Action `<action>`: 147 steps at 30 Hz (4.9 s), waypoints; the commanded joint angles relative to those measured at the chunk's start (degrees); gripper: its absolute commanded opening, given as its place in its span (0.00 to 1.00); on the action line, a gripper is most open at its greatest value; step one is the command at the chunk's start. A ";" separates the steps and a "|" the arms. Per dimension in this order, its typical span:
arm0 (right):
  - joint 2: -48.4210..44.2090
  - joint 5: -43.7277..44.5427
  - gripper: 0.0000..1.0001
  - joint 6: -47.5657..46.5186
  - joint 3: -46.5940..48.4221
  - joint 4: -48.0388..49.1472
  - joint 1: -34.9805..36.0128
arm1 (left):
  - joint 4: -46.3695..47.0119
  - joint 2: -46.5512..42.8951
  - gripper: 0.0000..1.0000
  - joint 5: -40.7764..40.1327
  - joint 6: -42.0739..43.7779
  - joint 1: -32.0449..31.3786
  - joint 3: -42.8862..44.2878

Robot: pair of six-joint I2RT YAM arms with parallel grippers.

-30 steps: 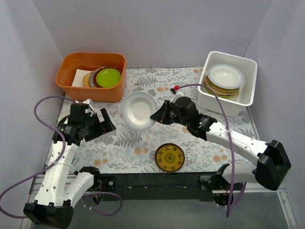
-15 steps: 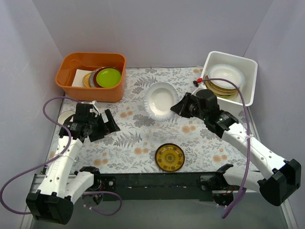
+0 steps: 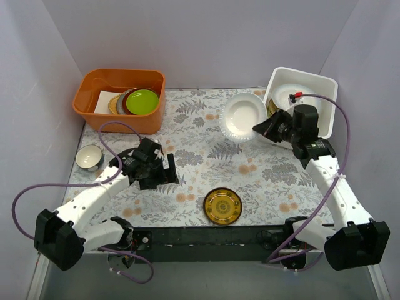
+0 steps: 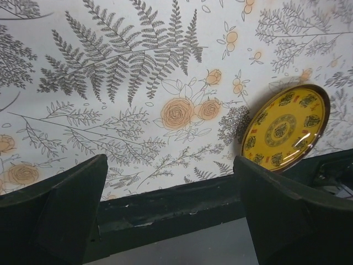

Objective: Place the plates into the plastic bin on the countertop
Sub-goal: Place the plate in the plastic bin, then pick up the plate from the corner of the board.

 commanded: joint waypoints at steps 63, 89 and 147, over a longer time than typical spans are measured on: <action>37.28 -21.99 0.01 23.77 12.64 36.53 -38.44 | 8.92 4.28 0.98 -6.18 -11.33 -14.21 -8.27; 44.75 -22.78 0.30 16.04 21.43 24.84 -38.53 | 9.54 3.92 0.98 -5.13 -12.48 -14.65 -9.33; -1.55 -40.36 0.56 10.16 -16.52 21.86 -35.10 | 22.81 -0.30 0.98 1.55 -18.54 -18.69 -13.81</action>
